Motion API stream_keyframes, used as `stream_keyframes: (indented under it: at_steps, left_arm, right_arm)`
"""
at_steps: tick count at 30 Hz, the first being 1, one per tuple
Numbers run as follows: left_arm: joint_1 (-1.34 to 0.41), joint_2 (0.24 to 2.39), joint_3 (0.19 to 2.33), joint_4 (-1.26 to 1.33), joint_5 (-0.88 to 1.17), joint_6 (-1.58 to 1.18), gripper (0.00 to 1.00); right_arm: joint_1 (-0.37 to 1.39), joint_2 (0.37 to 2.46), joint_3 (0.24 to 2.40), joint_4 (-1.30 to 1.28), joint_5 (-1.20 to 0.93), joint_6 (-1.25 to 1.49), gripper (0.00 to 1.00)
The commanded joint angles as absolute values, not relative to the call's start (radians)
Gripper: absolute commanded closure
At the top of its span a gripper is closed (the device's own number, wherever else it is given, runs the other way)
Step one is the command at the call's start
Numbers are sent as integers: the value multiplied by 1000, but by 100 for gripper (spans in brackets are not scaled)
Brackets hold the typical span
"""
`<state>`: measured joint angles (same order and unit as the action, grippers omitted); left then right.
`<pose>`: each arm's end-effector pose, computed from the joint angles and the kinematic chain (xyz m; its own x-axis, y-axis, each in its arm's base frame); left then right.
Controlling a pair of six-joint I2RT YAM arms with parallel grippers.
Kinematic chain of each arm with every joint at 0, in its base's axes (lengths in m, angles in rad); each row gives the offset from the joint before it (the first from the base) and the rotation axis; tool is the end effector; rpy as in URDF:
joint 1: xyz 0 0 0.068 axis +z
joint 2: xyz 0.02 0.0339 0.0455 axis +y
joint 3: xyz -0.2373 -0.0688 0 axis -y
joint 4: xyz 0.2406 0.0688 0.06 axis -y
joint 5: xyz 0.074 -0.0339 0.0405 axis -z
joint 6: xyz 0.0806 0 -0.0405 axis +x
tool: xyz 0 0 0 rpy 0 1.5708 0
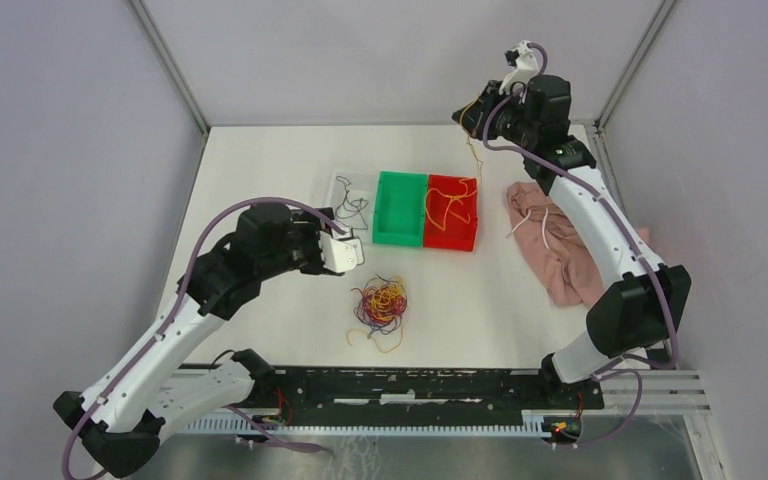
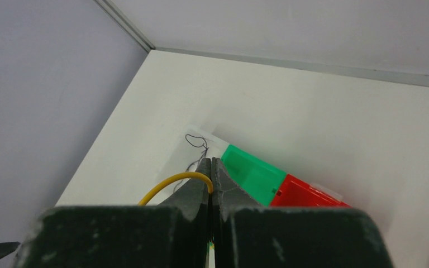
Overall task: Untangle the cables
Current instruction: Place the cable in the bin.
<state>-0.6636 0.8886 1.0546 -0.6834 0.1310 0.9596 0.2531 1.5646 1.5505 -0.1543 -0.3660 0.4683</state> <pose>0.1759 -0.1509 0.3205 0.3498 0.7572 -0.5516 0.7209 0.1586 0.6747 0.3869 0.1299 0.3824 -0.4045 0.3307 -0.8526 -0.4402 0.7468 0.4985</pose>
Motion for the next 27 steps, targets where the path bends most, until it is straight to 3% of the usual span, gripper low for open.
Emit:
stream_keyframes:
  at_steps: [1, 27]
  left_arm:
    - [-666, 863, 1096, -682, 121, 952, 28]
    - [-667, 869, 1121, -684, 119, 959, 28]
  right_arm:
    - [250, 1579, 1515, -132, -325, 406, 100]
    - [344, 1747, 1420, -145, -148, 326, 100]
